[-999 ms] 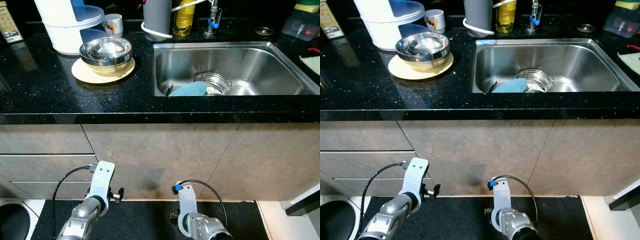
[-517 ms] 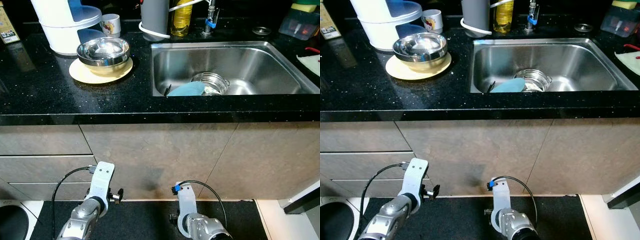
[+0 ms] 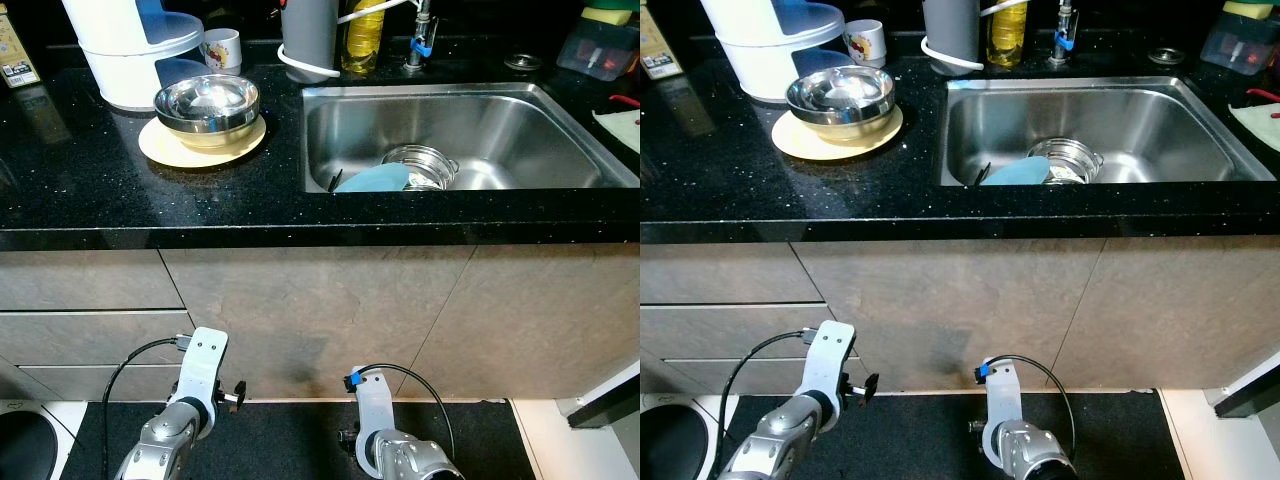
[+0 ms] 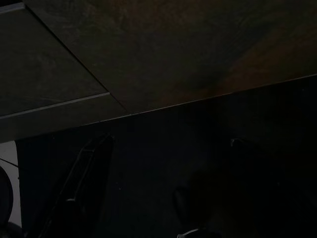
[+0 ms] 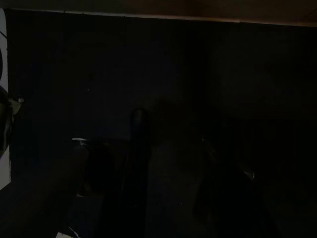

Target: Kitchen organization

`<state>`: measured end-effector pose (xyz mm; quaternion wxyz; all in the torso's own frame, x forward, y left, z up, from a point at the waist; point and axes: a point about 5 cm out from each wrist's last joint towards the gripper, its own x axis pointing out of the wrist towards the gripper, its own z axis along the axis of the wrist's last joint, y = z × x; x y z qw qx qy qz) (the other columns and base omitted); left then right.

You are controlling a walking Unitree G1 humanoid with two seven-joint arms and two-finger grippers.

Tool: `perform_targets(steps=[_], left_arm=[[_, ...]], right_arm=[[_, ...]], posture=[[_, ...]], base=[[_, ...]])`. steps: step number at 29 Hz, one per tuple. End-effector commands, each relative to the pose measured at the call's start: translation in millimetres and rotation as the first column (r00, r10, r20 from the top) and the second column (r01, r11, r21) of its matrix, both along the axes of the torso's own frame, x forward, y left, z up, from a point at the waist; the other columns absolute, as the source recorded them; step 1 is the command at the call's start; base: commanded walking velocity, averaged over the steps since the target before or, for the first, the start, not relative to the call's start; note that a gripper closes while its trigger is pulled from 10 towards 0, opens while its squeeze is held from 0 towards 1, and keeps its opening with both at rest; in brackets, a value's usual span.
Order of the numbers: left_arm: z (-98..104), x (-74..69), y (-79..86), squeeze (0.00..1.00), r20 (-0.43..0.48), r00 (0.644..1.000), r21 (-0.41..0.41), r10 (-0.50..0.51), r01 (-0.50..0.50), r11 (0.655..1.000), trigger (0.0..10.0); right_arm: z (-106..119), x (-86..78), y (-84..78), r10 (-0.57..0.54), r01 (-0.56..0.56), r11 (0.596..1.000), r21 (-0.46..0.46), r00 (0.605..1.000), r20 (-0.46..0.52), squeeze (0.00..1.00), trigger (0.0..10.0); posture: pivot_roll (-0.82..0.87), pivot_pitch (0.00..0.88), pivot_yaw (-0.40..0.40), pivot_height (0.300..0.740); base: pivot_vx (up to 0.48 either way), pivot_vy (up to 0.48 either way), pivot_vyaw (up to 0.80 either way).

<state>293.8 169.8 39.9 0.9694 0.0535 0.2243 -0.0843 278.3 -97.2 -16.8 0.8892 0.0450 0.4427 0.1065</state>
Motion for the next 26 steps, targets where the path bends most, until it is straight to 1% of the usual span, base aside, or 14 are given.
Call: perform_targets(steps=[1,26], left_arm=[[-8.1,-6.1,2.0,0.0,-0.031,0.999,-0.003,0.009,-0.009,1.0,10.0],[-9.3,-7.3,2.5,0.0,-0.035,0.999,-0.003,0.003,-0.003,1.0,10.0]], right_arm=[[-5.6,-6.9,1.2,-0.008,0.008,1.0,0.009,1.0,-0.021,0.0,10.0],[-6.7,-8.5,1.6,-0.017,0.017,1.0,0.016,1.0,-0.025,0.0,10.0]], posture=[[-0.06,0.19,0.024,0.74],[-0.06,0.192,0.027,0.74]], base=[[0.0,0.0,0.0],[0.0,0.0,0.0]])
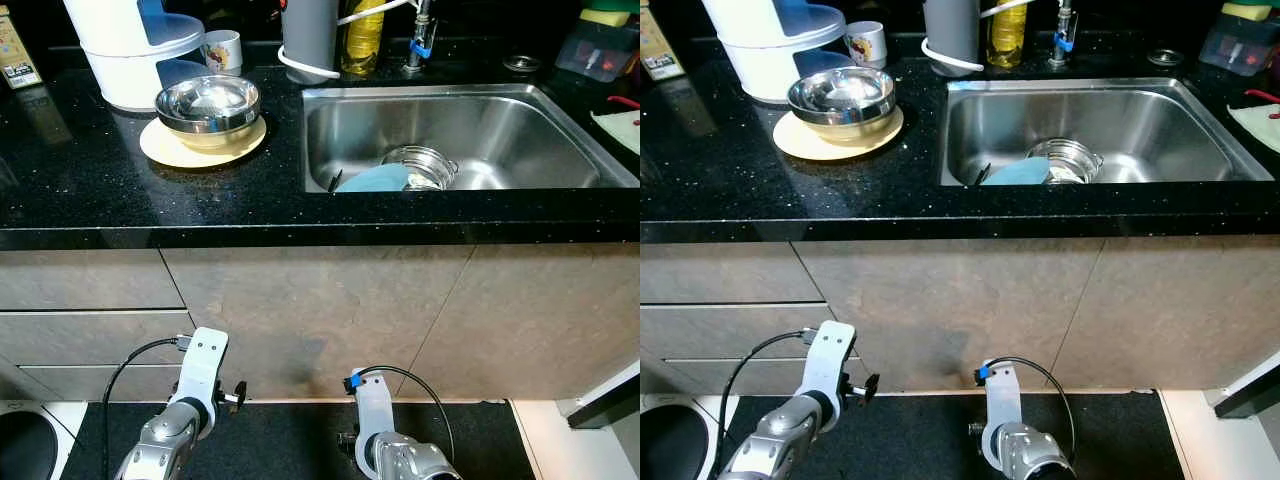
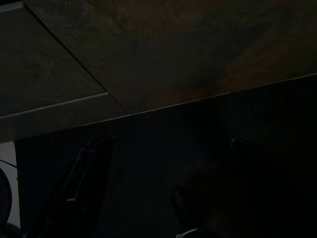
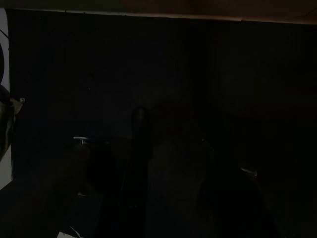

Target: Kitchen organization

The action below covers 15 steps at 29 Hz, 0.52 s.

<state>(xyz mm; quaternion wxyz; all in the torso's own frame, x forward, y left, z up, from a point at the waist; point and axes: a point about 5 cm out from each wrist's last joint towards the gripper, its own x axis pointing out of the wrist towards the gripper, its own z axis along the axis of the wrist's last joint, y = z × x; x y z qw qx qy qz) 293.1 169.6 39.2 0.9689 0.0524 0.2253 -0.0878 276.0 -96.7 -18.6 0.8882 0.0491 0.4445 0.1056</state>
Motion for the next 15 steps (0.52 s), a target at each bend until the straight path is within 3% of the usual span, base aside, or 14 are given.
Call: perform_targets(steps=[1,6,9,10,13,15], left_arm=[[-8.4,-6.7,2.5,0.0,-0.031,0.999,0.001,0.01,-0.01,1.0,10.0],[-8.0,-6.3,2.6,0.0,-0.029,1.0,0.001,0.012,-0.012,1.0,10.0],[-6.9,-5.9,3.1,0.0,-0.019,1.0,0.009,0.015,-0.015,1.0,10.0],[-4.8,-5.3,3.3,0.0,-0.002,1.0,0.015,0.011,-0.011,1.0,10.0],[19.8,-1.7,5.5,0.0,0.18,0.984,-0.02,0.005,-0.002,1.0,10.0],[30.2,-3.2,7.2,0.0,0.243,0.97,0.003,-0.022,0.021,1.0,10.0]], right_arm=[[-4.8,-6.1,1.1,-0.011,0.011,1.0,0.009,1.0,-0.02,0.0,10.0],[-4.2,-5.3,1.3,-0.013,0.013,1.0,0.013,1.0,-0.015,0.0,10.0],[0.8,0.6,-1.6,-0.027,0.028,1.0,-0.009,0.998,0.05,0.0,10.0],[5.9,4.9,-0.9,-0.022,0.023,1.0,-0.003,0.995,0.098,0.0,10.0],[42.9,20.5,15.2,0.045,-0.108,0.979,0.174,0.944,0.328,0.0,10.0],[61.7,24.7,14.5,0.069,-0.167,0.962,0.216,0.913,0.401,0.0,10.0]], posture=[[-0.06,0.193,0.024,0.74],[-0.06,0.194,0.025,0.74],[-0.06,0.195,0.026,0.74],[-0.07,0.198,0.025,0.74],[-0.07,0.208,0.013,0.74],[-0.07,0.212,0.004,0.74]], base=[[0.0,0.0,0.0],[0.0,0.0,0.0],[0.0,0.0,0.0],[0.0,0.0,0.0],[0.0,0.0,0.0],[0.0,0.0,0.0]])
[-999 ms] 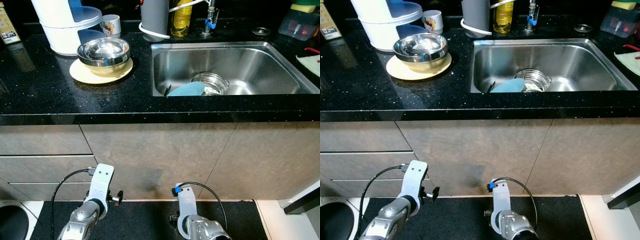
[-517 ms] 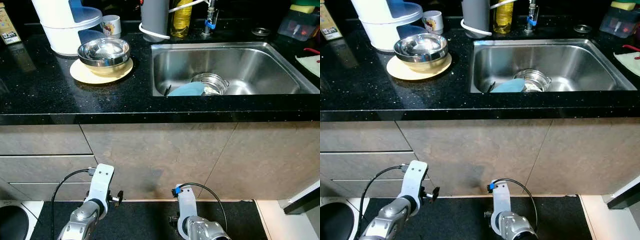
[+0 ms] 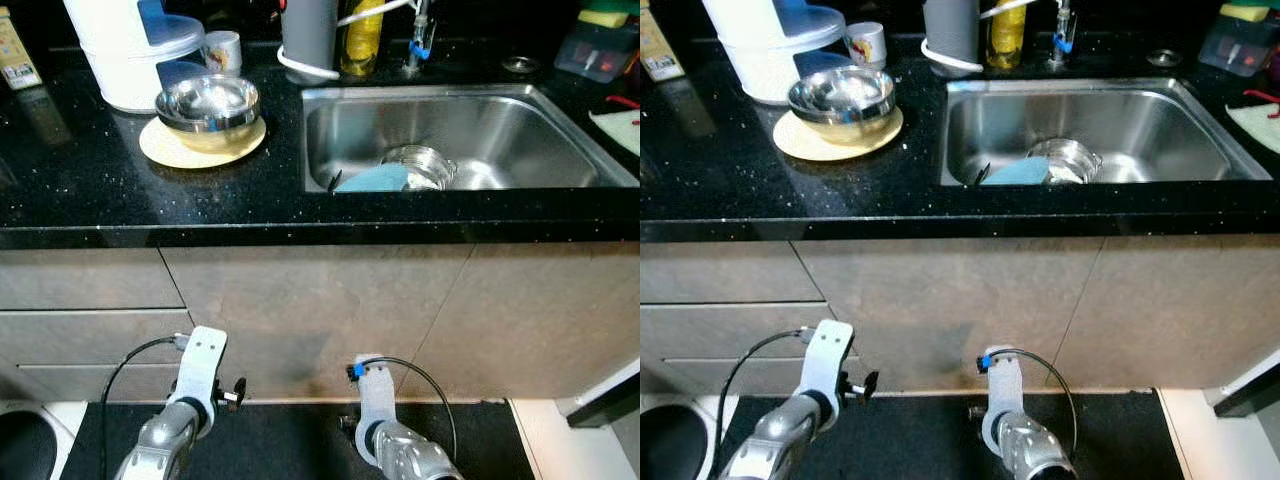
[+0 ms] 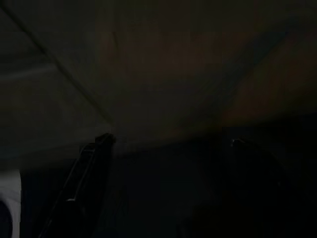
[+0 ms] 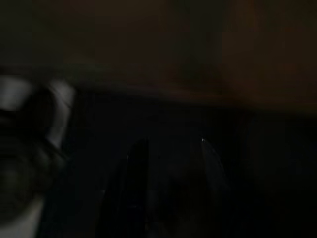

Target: Kitchen organization

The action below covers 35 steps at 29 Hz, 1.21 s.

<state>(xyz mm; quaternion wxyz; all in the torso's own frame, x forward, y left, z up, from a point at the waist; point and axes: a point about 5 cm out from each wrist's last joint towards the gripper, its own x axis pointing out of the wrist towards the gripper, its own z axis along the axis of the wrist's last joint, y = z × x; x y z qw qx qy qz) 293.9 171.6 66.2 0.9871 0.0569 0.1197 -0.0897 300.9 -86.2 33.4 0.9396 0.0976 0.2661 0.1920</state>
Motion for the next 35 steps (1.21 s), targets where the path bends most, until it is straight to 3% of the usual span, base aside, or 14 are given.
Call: perform_targets(steps=[1,5,6,8,12,13,16,18,20,22,24,25,30,35], left_arm=[[7.2,-4.9,6.0,0.0,0.055,0.998,0.033,-0.018,0.016,0.999,10.0],[27.4,-8.3,8.4,0.0,0.11,0.994,-0.04,-0.02,0.025,0.999,10.0],[45.6,-11.6,8.5,0.0,0.168,0.985,-0.071,-0.024,0.036,0.997,10.0],[54.3,-13.9,7.9,0.0,0.196,0.98,-0.077,-0.028,0.044,0.996,10.0],[90.7,-17.8,10.7,0.0,0.361,0.933,-0.014,-0.013,0.019,1.0,10.0],[90.7,-17.8,10.7,0.0,0.361,0.933,-0.014,-0.013,0.019,1.0,10.0],[112.8,-14.2,12.3,0.0,0.413,0.911,-0.043,0.006,0.013,0.999,10.0],[134.9,-6.0,12.2,0.0,0.43,0.903,-0.072,0.018,0.015,0.997,10.0],[138.3,-3.8,13.0,0.0,0.424,0.905,-0.085,0.031,0.006,0.996,10.0],[143.5,0.2,16.1,0.0,0.405,0.912,-0.081,0.064,-0.034,0.996,10.0],[148.8,4.3,19.7,0.0,0.425,0.901,-0.026,0.089,-0.086,0.996,10.0],[150.0,8.3,22.7,0.0,0.419,0.902,0.001,0.109,-0.12,0.993,10.0],[163.6,14.4,21.0,0.0,0.453,0.886,0.001,0.103,-0.116,0.993,10.0],[180.2,21.6,12.5,0.0,0.488,0.87,0.019,0.068,-0.089,0.996,10.0]], right_arm=[[17.0,0.9,2.6,0.067,-0.071,0.996,0.048,0.995,0.073,0.0,10.0],[42.4,2.2,-7.0,0.13,-0.139,0.989,0.046,0.978,0.166,0.0,10.0],[60.4,0.3,-13.5,0.173,-0.19,0.98,0.057,0.959,0.225,0.0,10.0],[70.2,-1.5,-16.2,0.195,-0.219,0.974,0.065,0.945,0.261,0.0,10.0],[127.7,-9.7,-24.3,0.217,-0.318,0.932,0.172,0.873,0.437,0.0,10.0],[127.7,-9.7,-24.3,0.217,-0.318,0.932,0.172,0.873,0.437,0.0,10.0],[159.4,-7.4,-32.3,0.168,-0.312,0.929,0.198,0.834,0.526,0.0,10.0],[197.6,6.3,-46.8,0.003,-0.202,0.947,0.249,0.782,0.623,0.0,10.0],[205.3,9.6,-49.9,-0.036,-0.169,0.952,0.257,0.767,0.641,0.0,10.0],[214.7,14.6,-54.1,-0.068,-0.089,0.976,0.198,0.743,0.666,0.0,10.0],[217.2,20.1,-57.3,-0.084,0.023,0.995,0.1,0.737,0.67,0.0,10.0],[221.0,21.6,-57.3,-0.112,0.084,0.994,0.074,0.71,0.695,0.0,10.0],[224.7,26.9,-53.5,-0.174,0.183,0.981,0.066,0.674,0.718,0.0,10.0],[222.8,34.8,-45.8,-0.213,0.256,0.966,0.047,0.67,0.711,0.0,10.0]], posture=[[-0.07,0.213,0.002,0.74],[-0.08,0.217,0.0,0.74],[-0.07,0.223,0.001,0.74],[-0.07,0.224,0.002,0.74],[-0.07,0.227,0.006,0.74],[-0.07,0.227,0.006,0.74],[-0.07,0.234,0.006,0.74],[-0.06,0.235,0.011,0.74],[-0.06,0.235,0.011,0.74],[-0.07,0.236,0.012,0.74],[-0.07,0.236,0.012,0.74],[-0.05,0.232,0.013,0.74],[-0.05,0.23,0.008,0.74],[-0.05,0.227,0.008,0.74]], base=[[0.0,0.0,0.0],[0.0,0.0,0.0],[0.0,0.0,0.0],[0.0,0.0,0.0],[0.0,0.0,0.0],[0.0,0.0,0.0],[0.0,0.0,0.0],[0.0,0.0,0.0],[0.0,0.0,0.0],[0.0,0.0,0.0],[0.0,0.0,0.0],[0.0,0.0,0.0],[0.0,0.0,0.0],[0.0,0.0,0.0]])
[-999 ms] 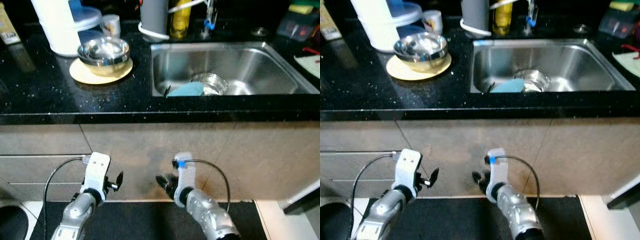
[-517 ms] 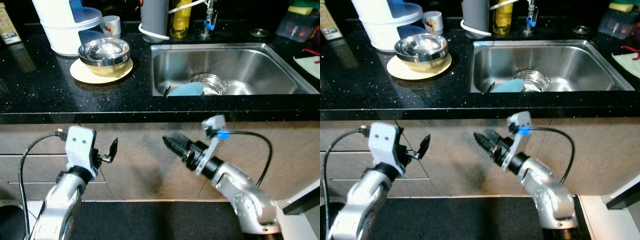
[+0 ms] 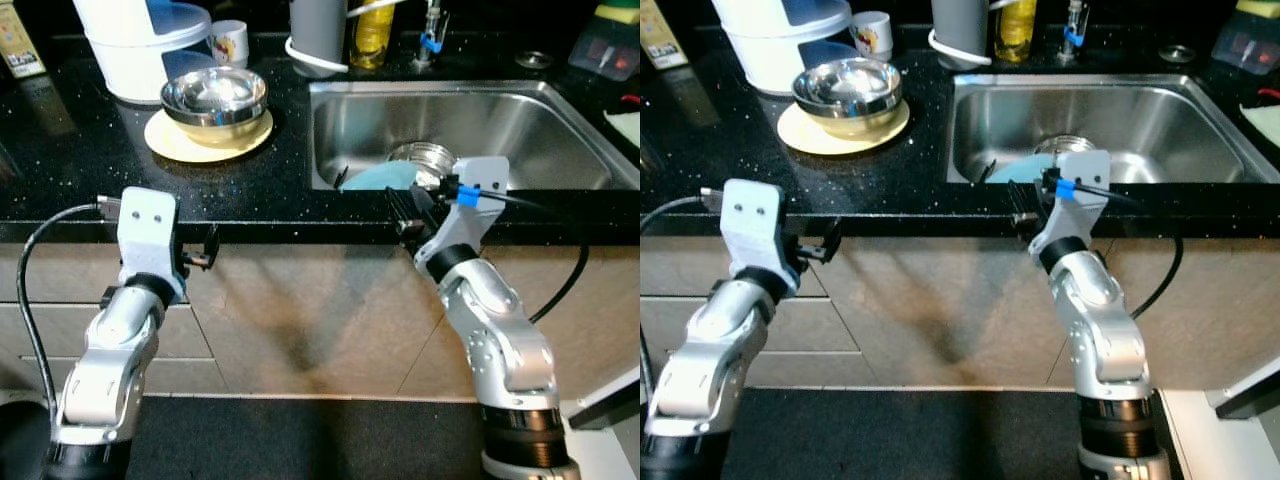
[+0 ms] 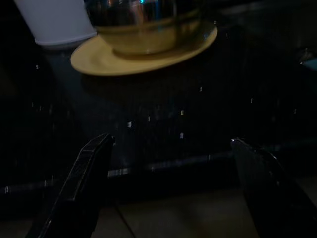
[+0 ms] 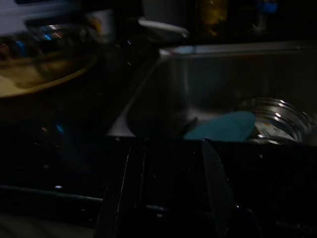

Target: Kitchen organization

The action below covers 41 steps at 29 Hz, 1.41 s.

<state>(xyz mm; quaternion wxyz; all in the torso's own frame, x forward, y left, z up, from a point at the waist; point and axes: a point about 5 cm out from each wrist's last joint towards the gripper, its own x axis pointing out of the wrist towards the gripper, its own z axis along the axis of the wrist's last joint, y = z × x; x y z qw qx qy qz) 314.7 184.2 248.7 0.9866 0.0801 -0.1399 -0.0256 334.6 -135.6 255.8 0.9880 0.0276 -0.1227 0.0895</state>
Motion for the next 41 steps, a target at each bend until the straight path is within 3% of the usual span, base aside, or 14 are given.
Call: perform_targets(steps=[1,6,12,23,41], left_arm=[[-2.3,0.9,-0.1,0.0,-0.023,1.0,0.027,-0.003,0.003,1.0,10.0],[-1.1,2.3,-7.2,0.0,-0.032,0.999,0.039,-0.042,0.043,0.998,10.0],[-2.3,2.6,-10.0,0.0,-0.033,0.998,0.025,-0.049,0.05,0.998,10.0],[-1.4,1.2,-9.4,0.0,-0.019,0.998,0.03,-0.052,0.052,0.998,10.0],[0.6,-1.5,-10.3,0.0,-0.009,0.999,0.038,-0.052,0.053,0.998,10.0]], right_arm=[[0.5,1.1,3.6,-0.01,0.01,1.0,-0.008,1.0,0.007,0.0,10.0],[0.9,2.3,8.2,-0.038,0.039,0.999,-0.023,0.999,0.017,0.0,10.0],[-5.5,0.7,10.2,-0.061,0.061,0.996,0.059,0.998,-0.004,0.0,10.0],[-8.1,2.1,11.3,-0.067,0.067,0.997,0.043,0.998,-0.008,0.0,10.0],[-11.6,0.2,19.0,-0.038,0.038,0.998,0.05,0.999,-0.019,0.0,10.0]], posture=[[-0.05,0.227,0.008,0.74],[-0.06,0.225,0.014,0.74],[-0.05,0.219,0.01,0.74],[-0.05,0.208,0.016,0.74],[-0.05,0.197,0.019,0.74]], base=[[0.0,0.0,0.0],[0.0,0.0,0.0],[0.0,0.0,0.0],[0.0,0.0,0.0],[0.274,0.0,0.0]])
